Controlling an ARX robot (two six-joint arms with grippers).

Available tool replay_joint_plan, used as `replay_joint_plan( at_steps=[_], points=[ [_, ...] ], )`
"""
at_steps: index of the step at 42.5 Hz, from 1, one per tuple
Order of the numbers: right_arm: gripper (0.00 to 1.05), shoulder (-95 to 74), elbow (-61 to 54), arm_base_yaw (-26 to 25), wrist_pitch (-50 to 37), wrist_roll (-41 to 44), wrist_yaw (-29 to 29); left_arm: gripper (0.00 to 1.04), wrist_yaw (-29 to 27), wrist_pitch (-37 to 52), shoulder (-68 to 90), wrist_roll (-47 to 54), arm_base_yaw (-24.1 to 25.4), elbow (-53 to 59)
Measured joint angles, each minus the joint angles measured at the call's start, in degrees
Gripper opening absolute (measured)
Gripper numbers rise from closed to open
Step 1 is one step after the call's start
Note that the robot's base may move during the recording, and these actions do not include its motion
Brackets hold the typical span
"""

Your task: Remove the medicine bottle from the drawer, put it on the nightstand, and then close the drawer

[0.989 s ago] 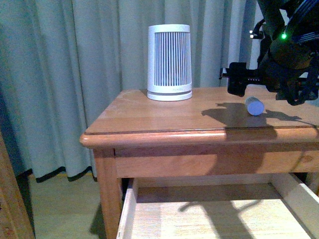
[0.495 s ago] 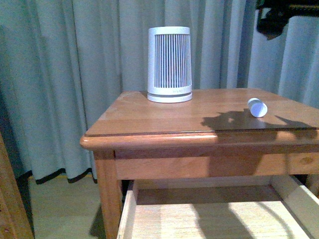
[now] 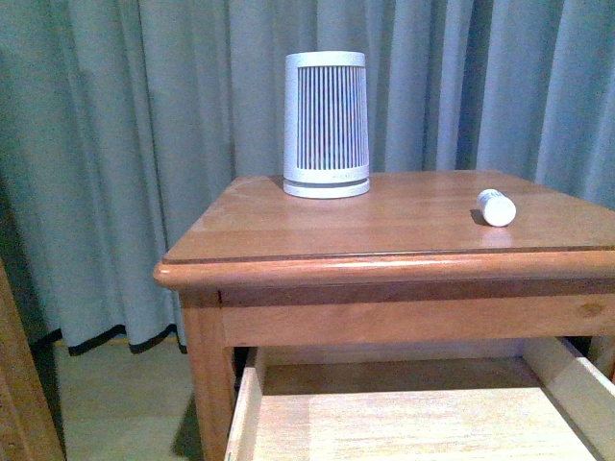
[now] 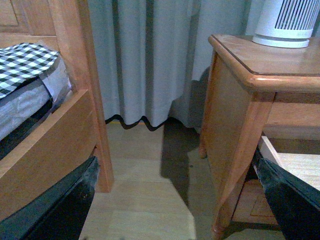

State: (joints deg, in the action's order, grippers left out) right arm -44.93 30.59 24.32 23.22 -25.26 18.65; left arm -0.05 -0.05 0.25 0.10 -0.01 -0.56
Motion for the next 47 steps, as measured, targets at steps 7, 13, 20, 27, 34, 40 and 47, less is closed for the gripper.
replay_joint_plan(
  at_steps=[7, 13, 20, 27, 34, 40, 47],
  points=[
    [0.98, -4.02, -6.99, 1.53, -6.69, -1.53, 1.09, 0.98, 0.00, 0.00, 0.00, 0.00, 0.00, 0.00],
    [0.98, -11.54, -11.91, 0.70, -15.87, -1.95, 3.82, 0.98, 0.00, 0.00, 0.00, 0.00, 0.00, 0.00],
    [0.98, -25.33, -15.41, 0.50, -34.49, 1.01, 10.05, 0.98, 0.00, 0.00, 0.00, 0.00, 0.00, 0.00],
    [0.98, -41.27, -15.15, 1.40, -56.85, 6.75, 15.96, 0.98, 0.00, 0.00, 0.00, 0.00, 0.00, 0.00],
    [0.98, -54.88, -9.77, -0.44, -67.01, 8.39, 16.44, 0.98, 0.00, 0.00, 0.00, 0.00, 0.00, 0.00],
    [0.98, -62.18, -2.21, -5.14, -66.40, 8.59, 12.90, 0.98, 0.00, 0.00, 0.00, 0.00, 0.00, 0.00],
    [0.98, -68.37, 7.50, -10.97, -61.75, 8.61, 8.72, 0.98, 0.00, 0.00, 0.00, 0.00, 0.00, 0.00]
  ],
)
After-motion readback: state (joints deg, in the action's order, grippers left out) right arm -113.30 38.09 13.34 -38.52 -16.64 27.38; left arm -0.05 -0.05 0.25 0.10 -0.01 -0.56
